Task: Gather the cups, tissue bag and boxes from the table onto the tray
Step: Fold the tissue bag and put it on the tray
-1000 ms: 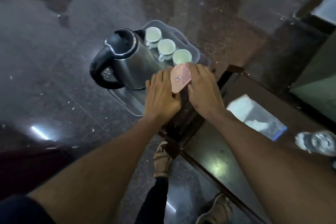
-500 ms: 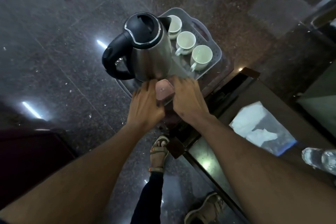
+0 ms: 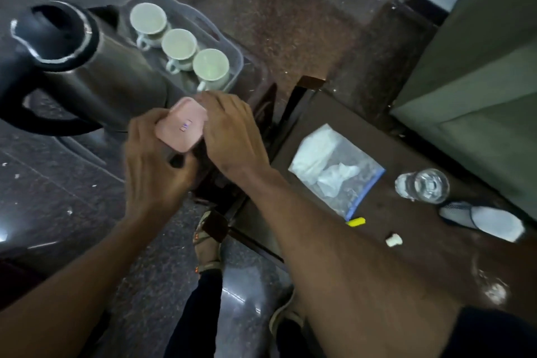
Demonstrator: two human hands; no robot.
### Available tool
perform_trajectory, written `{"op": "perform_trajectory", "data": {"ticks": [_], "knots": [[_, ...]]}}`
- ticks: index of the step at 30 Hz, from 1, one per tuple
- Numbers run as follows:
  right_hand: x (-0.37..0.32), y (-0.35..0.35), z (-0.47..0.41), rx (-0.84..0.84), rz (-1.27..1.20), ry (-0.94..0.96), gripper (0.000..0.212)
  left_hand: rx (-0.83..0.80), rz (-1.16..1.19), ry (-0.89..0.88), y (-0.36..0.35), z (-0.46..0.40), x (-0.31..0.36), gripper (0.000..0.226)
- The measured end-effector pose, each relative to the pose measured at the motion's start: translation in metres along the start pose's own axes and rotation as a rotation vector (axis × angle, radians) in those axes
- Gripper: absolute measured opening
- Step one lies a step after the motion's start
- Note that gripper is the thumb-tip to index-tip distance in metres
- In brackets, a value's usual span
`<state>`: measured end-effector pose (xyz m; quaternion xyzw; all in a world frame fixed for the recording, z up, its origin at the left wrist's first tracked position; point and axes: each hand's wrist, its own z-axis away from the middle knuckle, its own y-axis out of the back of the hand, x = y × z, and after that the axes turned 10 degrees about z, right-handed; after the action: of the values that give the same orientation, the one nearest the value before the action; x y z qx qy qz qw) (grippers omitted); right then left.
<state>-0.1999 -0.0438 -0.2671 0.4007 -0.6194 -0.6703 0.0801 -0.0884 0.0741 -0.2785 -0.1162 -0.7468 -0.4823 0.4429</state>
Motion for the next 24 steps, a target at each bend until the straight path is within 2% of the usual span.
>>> {"op": "perform_trajectory", "data": {"ticks": [3,6,10,13,16,21,24], "knots": [[0.051,0.020,0.045,-0.038,0.070,-0.148,0.044,-0.189,0.098,-0.032,-0.068,0.040,0.053,0.059],[0.108,0.030,0.119,-0.205,0.210,-0.309,0.038,-0.404,0.065,-0.070,-0.139,0.093,0.089,0.043],[0.163,0.027,0.201,-0.357,0.286,-0.441,0.031,-0.695,0.035,0.022,-0.193,0.163,0.093,0.061],[0.186,0.026,0.227,-0.333,0.242,-0.507,0.032,-0.759,0.036,0.152,-0.208,0.193,0.082,0.057],[0.206,0.030,0.228,-0.209,0.217,-0.656,0.023,-0.797,0.021,0.180,-0.210,0.196,0.073,0.062],[0.236,0.017,0.207,-0.126,0.092,-1.084,0.050,-0.827,-0.014,0.059,-0.201,0.163,0.060,0.084],[0.247,0.006,0.182,-0.064,0.063,-1.140,0.059,-0.702,-0.070,-0.100,-0.211,0.117,0.051,0.080]]}}
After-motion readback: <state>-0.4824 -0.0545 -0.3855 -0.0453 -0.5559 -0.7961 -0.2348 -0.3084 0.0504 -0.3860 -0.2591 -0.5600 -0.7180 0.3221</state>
